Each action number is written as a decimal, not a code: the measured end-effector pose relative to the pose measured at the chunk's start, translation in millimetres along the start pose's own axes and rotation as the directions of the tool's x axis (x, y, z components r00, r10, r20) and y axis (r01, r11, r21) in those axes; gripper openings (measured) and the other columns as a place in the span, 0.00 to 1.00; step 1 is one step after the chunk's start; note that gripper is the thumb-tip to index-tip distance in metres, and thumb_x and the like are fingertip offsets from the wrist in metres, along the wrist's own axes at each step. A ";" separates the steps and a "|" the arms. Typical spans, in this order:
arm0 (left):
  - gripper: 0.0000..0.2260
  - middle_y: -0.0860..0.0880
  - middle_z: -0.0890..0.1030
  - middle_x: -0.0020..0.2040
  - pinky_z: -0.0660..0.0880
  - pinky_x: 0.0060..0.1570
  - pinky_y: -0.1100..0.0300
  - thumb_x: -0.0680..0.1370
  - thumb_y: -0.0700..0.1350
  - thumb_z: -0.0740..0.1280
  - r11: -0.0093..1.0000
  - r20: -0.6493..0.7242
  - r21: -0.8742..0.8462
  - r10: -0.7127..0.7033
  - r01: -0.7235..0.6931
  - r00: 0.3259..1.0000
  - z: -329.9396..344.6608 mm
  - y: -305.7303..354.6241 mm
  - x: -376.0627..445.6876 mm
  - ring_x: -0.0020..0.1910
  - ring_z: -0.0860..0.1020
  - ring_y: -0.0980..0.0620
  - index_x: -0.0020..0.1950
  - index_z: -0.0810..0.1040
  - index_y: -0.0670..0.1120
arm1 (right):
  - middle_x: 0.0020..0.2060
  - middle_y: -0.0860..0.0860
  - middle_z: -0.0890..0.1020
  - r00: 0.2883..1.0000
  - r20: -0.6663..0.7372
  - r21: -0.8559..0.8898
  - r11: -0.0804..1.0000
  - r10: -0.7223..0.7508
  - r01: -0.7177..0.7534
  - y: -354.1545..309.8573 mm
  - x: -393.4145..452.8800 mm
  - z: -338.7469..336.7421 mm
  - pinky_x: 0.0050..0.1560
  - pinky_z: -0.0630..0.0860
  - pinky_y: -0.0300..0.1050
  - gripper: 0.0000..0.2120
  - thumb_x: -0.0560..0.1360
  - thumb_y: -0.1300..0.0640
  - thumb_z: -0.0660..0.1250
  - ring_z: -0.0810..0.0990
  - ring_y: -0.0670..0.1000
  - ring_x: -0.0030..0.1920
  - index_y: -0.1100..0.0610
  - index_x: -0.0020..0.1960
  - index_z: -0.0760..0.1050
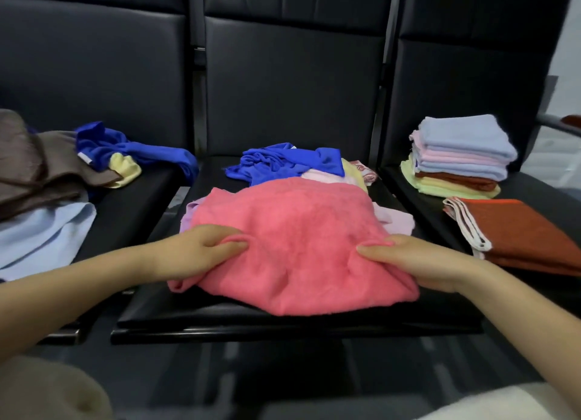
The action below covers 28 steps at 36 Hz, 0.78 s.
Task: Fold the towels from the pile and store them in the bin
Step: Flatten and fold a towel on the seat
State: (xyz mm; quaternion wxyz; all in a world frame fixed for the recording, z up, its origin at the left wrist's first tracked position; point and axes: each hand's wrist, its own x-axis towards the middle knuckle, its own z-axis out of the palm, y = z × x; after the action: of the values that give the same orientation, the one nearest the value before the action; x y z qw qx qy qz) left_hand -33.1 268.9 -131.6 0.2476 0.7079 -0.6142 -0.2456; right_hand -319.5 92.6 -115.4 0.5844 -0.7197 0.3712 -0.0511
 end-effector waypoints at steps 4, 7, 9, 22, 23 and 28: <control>0.10 0.57 0.78 0.33 0.73 0.45 0.67 0.78 0.57 0.65 0.990 -0.163 0.055 0.135 -0.128 0.977 -30.9 -4.9 7.9 0.36 0.75 0.63 0.40 0.80 0.59 | 0.49 0.58 0.85 0.986 -0.080 0.258 0.953 -0.145 0.161 -14.2 5.0 -12.4 0.45 0.80 0.37 0.17 0.73 0.56 0.65 0.84 0.49 0.46 0.65 0.57 0.78; 0.13 0.59 0.78 0.34 0.69 0.38 0.71 0.76 0.59 0.64 0.979 -0.200 0.180 0.129 -0.093 0.971 -53.2 -2.3 8.5 0.36 0.76 0.60 0.37 0.78 0.53 | 0.48 0.55 0.86 0.949 -0.230 0.270 0.922 -0.217 0.276 -24.5 12.0 -20.3 0.47 0.79 0.35 0.17 0.74 0.56 0.65 0.84 0.47 0.47 0.63 0.59 0.78; 0.16 0.56 0.78 0.36 0.69 0.36 0.69 0.75 0.60 0.64 0.966 -0.210 0.257 0.090 -0.034 0.973 -63.3 -9.8 12.8 0.38 0.76 0.58 0.39 0.78 0.48 | 0.45 0.50 0.87 0.917 -0.329 0.197 0.933 -0.227 0.302 -30.2 18.2 -24.1 0.45 0.79 0.32 0.11 0.78 0.57 0.65 0.84 0.44 0.45 0.58 0.57 0.80; 0.08 0.49 0.82 0.46 0.74 0.47 0.53 0.78 0.45 0.64 0.936 -0.578 0.283 -0.006 0.208 0.816 -76.3 -37.9 115.3 0.49 0.79 0.46 0.51 0.81 0.45 | 0.53 0.55 0.84 0.712 -0.679 0.069 0.950 -0.179 0.305 -37.7 121.2 -41.2 0.57 0.75 0.45 0.11 0.78 0.57 0.68 0.80 0.51 0.51 0.59 0.58 0.81; 0.08 0.48 0.82 0.47 0.75 0.48 0.52 0.78 0.45 0.64 0.935 -0.586 0.274 -0.024 0.226 0.810 -74.9 -39.8 122.5 0.49 0.79 0.46 0.51 0.81 0.45 | 0.53 0.57 0.84 0.708 -0.685 0.034 0.963 -0.171 0.266 -34.2 130.2 -42.0 0.58 0.74 0.46 0.12 0.77 0.56 0.68 0.80 0.52 0.51 0.59 0.58 0.81; 0.10 0.45 0.83 0.52 0.72 0.50 0.55 0.78 0.47 0.64 0.907 -0.490 0.278 -0.150 0.317 0.859 -52.9 -69.4 143.2 0.52 0.79 0.45 0.51 0.81 0.43 | 0.44 0.58 0.84 0.735 -0.643 -0.168 0.976 -0.213 0.136 -13.5 151.1 -47.1 0.51 0.73 0.47 0.09 0.77 0.55 0.68 0.78 0.52 0.48 0.60 0.48 0.84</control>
State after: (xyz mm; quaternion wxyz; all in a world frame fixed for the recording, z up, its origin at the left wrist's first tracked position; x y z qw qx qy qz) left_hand 71.2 138.1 -143.1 0.2237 0.8482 -0.4801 0.0125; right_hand -228.3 -34.5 -143.3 0.3686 -0.7182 0.4859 -0.3349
